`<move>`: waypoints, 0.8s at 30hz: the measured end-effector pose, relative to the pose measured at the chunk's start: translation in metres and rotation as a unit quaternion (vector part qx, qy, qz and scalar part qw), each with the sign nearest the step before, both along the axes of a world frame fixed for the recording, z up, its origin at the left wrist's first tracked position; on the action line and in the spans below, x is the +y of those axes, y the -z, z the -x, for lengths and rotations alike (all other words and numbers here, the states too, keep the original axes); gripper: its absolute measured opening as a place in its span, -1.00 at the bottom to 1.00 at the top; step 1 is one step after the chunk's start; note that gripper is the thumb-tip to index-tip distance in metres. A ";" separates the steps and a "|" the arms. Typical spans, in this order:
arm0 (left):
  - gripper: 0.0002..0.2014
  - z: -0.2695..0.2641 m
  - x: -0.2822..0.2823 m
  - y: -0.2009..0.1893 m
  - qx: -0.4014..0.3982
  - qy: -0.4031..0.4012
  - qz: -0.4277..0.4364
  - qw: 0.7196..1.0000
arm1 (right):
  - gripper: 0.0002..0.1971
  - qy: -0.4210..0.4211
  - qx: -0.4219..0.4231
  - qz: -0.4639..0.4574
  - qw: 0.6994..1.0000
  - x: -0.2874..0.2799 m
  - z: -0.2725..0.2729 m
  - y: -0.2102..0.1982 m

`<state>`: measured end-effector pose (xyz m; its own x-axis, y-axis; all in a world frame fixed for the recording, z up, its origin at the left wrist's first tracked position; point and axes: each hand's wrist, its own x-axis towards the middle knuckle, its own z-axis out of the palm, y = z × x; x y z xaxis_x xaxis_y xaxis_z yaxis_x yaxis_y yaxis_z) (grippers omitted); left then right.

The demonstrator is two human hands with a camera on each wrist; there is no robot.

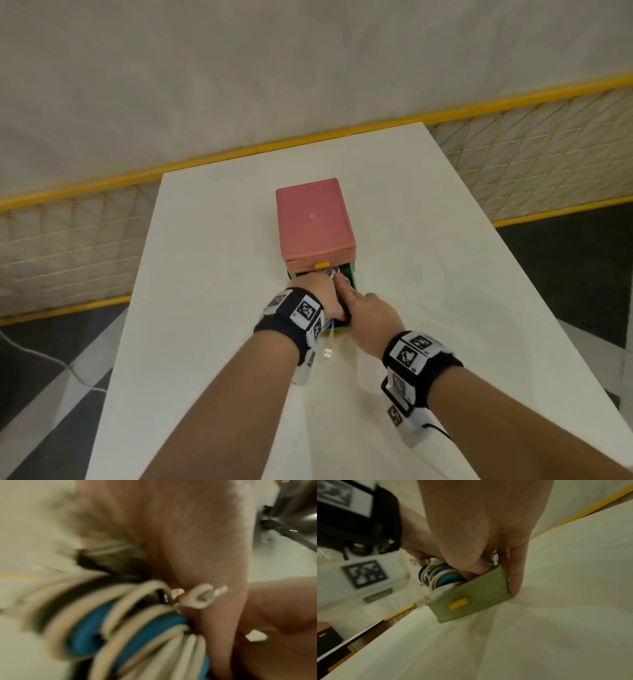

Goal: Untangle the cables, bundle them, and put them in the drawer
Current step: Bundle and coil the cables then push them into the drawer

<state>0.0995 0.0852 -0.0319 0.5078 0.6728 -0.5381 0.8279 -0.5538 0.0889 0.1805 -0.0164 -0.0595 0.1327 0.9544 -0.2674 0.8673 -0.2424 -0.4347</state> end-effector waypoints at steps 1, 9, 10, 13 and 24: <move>-0.60 0.003 -0.004 -0.003 0.001 0.004 -0.041 0.999 | -0.21 -0.003 -0.007 0.010 1.000 0.003 0.000 0.001; -0.64 -0.003 -0.028 0.020 0.015 -0.086 -0.160 0.983 | -0.18 -0.030 -0.022 0.008 0.999 0.006 -0.001 0.004; -0.63 -0.004 -0.026 0.020 0.023 -0.092 -0.138 0.986 | -0.20 -0.031 -0.024 0.009 0.999 0.007 -0.002 0.005; -0.41 0.004 -0.015 0.018 -0.031 -0.064 -0.083 0.994 | -0.21 -0.030 -0.027 0.034 0.999 0.013 -0.003 0.001; -0.53 -0.001 -0.027 0.024 -0.060 -0.154 -0.086 0.982 | -0.19 -0.050 -0.051 0.008 0.997 0.007 -0.008 0.006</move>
<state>0.1009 0.0582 -0.0556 0.3191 0.8804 -0.3509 0.9477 -0.2944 0.1231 0.1881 -0.0099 -0.0660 0.0639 0.9599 -0.2728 0.9273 -0.1581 -0.3394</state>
